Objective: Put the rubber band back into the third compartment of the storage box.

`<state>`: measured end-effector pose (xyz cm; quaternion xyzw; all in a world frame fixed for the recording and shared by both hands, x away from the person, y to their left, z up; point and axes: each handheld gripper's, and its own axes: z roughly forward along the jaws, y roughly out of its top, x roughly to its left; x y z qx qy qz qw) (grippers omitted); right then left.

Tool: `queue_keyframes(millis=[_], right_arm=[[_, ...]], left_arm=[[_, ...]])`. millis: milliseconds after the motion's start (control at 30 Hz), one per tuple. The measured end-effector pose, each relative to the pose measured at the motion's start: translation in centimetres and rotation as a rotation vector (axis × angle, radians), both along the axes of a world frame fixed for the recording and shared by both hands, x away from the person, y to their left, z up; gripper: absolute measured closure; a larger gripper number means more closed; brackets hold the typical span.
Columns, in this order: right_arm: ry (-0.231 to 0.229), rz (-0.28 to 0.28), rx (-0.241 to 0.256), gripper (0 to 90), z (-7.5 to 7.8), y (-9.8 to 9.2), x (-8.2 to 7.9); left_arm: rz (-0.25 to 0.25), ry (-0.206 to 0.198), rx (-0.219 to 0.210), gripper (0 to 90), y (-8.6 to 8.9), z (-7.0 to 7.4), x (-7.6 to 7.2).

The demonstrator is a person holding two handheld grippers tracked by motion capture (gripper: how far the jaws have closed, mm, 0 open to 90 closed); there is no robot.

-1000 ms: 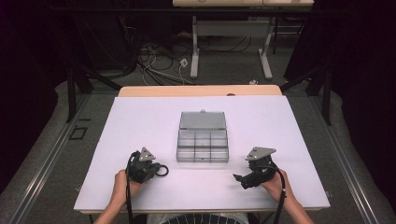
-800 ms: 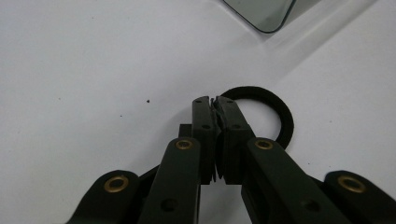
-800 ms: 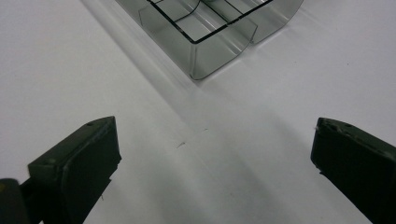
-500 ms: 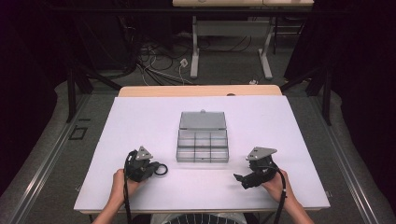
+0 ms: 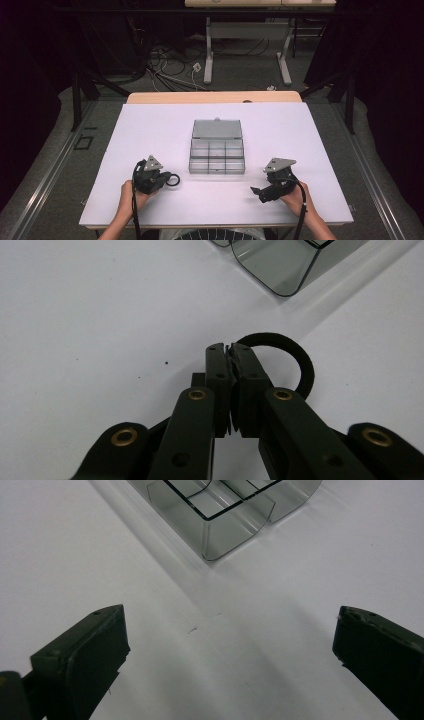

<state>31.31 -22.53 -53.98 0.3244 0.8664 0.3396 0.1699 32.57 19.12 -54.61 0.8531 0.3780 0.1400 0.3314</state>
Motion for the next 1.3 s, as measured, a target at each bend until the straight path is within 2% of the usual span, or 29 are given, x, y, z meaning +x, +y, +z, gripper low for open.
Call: queue_keyframes(millis=[400, 467, 600, 900, 1200, 1267, 1300], right_arm=[[-0.019, -0.003, 0.006, 1.0, 0.2, -0.1, -0.1], [-0.021, -0.002, 0.005, 1.0, 0.2, -0.2, -0.1], [-0.029, -0.003, 0.008, 1.0, 0.2, -0.2, -0.1], [-0.021, 0.017, -0.011, 0.9, 0.1, 0.0, 0.0], [-0.028, 0.014, -0.006, 0.9, 0.2, 0.0, 0.1], [-0.018, 0.016, -0.01, 0.9, 0.2, 0.0, 0.0], [-0.028, 0.016, -0.003, 0.9, 0.1, 0.0, 0.0]], left_arm=[[0.004, -0.035, -0.013, 87.1, 0.1, 0.7, -0.3], [-0.007, -0.028, -0.025, 87.1, 0.0, 0.9, -0.3], [-0.022, -0.042, -0.027, 87.1, -0.3, 1.3, -0.6], [-0.026, -0.056, -0.049, 87.1, -0.4, 1.8, -0.6], [-0.037, -0.087, -0.073, 87.1, -1.0, 2.7, -1.1], [-0.038, -0.091, -0.065, 87.1, -1.1, 2.9, -1.1], [-0.04, -0.094, -0.068, 87.0, -1.2, 3.0, -1.0]])
